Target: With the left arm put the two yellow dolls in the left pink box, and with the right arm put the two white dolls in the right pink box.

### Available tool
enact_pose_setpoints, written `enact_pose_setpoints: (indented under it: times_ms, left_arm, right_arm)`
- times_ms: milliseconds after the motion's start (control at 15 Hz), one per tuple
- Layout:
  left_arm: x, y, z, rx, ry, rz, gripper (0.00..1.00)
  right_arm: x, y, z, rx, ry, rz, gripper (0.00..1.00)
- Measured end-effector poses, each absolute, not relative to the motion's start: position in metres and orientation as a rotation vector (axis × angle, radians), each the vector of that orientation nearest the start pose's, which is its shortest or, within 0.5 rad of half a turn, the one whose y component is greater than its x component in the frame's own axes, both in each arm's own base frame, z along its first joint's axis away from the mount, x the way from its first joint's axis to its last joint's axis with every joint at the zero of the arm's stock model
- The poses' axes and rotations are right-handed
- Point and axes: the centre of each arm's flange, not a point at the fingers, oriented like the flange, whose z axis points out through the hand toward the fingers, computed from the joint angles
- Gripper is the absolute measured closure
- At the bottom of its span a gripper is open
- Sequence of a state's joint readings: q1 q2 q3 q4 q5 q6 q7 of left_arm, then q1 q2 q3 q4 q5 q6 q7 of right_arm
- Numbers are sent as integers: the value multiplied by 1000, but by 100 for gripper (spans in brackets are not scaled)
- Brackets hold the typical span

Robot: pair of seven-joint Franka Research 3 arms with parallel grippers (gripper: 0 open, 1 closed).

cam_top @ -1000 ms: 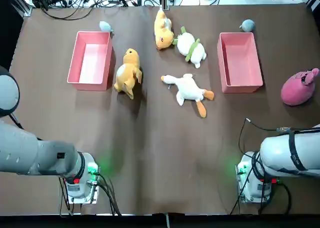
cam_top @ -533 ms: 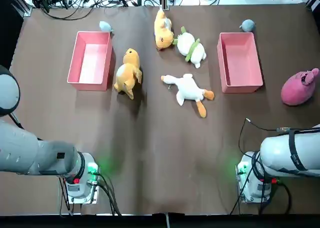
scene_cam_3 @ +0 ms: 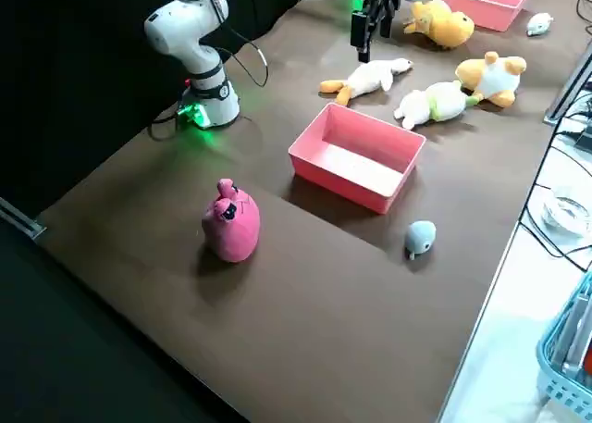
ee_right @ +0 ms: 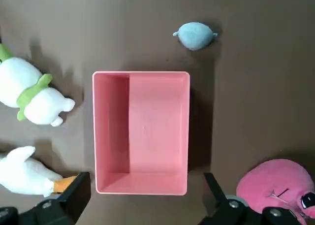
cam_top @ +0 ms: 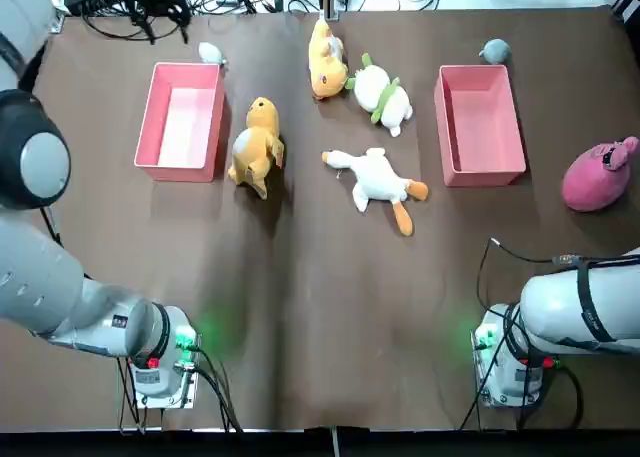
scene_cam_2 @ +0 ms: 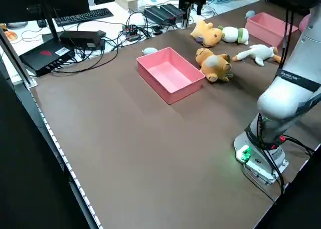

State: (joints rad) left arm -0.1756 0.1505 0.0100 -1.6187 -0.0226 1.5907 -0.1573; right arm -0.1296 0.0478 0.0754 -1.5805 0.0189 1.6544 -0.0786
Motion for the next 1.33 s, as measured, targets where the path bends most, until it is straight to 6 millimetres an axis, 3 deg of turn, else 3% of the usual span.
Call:
enact_pose_setpoints:
  times_ms: [200,400,533,667,933,1000,1333]
  left_arm:
    - [596,-130,504,-3135,76,187,1]
    - [609,-168,486,-3156,137,77,1]
    - [619,-195,474,-3233,93,-22,1]
    - [629,-218,460,-3312,45,-90,1]
    - [647,-273,418,-3369,57,-290,1]
    - [647,-307,390,-3389,102,-375,1]
    - [644,-380,327,-3413,187,-495,2]
  right_arm:
    - [577,-26,594,-3116,-157,-22,0]
    - [578,-9,590,-3110,-233,-12,0]
    - [578,18,583,-3100,-312,9,0]
    - [582,61,564,-3082,-425,19,0]
    - [598,148,504,-3038,-634,-31,0]
    - [605,182,460,-3016,-706,-44,0]
    - [603,281,356,-2941,-920,-73,0]
